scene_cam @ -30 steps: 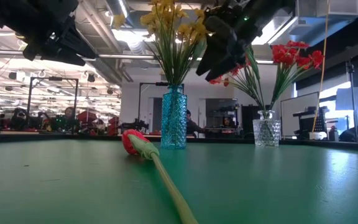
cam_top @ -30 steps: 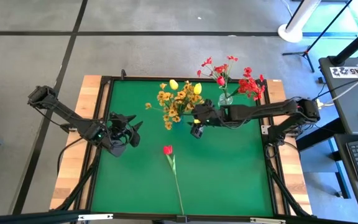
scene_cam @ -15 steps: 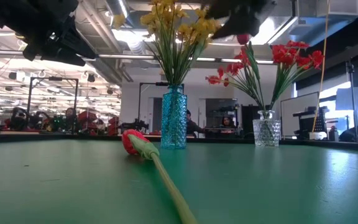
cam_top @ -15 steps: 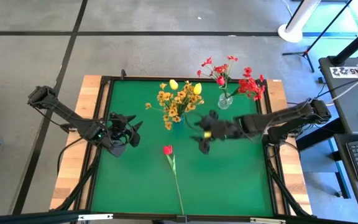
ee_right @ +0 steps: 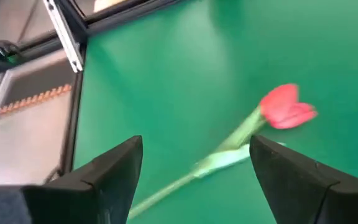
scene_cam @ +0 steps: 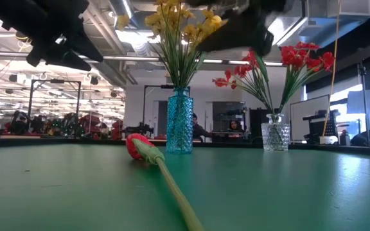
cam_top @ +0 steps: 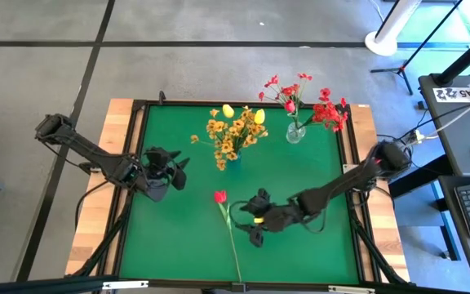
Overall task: Sort flowers into vase by color
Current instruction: Put the red flower into the transparent vase
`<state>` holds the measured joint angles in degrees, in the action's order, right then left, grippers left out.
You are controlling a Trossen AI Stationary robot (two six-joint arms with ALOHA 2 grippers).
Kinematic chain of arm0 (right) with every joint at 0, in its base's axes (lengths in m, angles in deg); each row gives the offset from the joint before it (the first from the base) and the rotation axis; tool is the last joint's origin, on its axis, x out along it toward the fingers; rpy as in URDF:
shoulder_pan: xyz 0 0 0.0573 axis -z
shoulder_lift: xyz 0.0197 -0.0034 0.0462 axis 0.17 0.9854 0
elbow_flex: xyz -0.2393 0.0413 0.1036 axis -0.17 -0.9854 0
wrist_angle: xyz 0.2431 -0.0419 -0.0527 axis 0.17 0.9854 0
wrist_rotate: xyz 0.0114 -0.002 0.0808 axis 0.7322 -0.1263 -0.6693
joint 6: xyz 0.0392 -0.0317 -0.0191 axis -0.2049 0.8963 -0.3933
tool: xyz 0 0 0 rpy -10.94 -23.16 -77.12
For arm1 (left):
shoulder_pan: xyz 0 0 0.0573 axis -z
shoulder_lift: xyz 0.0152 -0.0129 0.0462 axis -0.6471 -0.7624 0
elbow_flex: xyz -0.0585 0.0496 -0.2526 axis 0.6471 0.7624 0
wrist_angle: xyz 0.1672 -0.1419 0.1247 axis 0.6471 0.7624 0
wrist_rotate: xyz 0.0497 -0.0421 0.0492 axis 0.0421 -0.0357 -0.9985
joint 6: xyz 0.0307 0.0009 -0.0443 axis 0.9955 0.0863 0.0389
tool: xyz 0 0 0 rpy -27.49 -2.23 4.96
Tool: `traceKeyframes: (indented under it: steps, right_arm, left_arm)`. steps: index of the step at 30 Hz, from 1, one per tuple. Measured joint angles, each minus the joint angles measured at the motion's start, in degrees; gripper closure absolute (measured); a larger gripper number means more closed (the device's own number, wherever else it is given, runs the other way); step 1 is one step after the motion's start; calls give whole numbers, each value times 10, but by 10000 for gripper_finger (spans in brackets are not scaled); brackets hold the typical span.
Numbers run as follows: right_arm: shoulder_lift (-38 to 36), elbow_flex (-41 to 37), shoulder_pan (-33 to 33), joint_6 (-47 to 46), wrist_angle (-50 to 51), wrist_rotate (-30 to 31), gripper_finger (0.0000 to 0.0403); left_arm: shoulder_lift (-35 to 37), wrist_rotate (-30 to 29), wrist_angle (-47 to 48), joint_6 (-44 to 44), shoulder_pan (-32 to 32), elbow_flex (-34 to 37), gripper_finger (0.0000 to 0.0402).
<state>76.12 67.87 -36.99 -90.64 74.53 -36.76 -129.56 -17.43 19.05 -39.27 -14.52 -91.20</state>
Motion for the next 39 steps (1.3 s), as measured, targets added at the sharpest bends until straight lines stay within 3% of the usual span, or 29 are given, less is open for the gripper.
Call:
traceKeyframes:
  steps: [6,13,25,32,39]
  right_arm:
    - [88,0,6,-75,-121,-15,107]
    - [160,56,10,-135,-115,-9,107]
    - [267,308,14,-167,240,75,107]
    - [291,322,24,-244,294,47,107]
    - [305,321,26,-252,318,28,107]
  left_arm:
    - [-15,30,-26,-9,2,0,183]
    - [-58,81,-40,-23,2,0,183]
    - [-123,143,-51,-24,5,0,183]
    - [-122,141,-56,-25,28,0,183]
    - [-122,137,-55,-25,43,0,183]
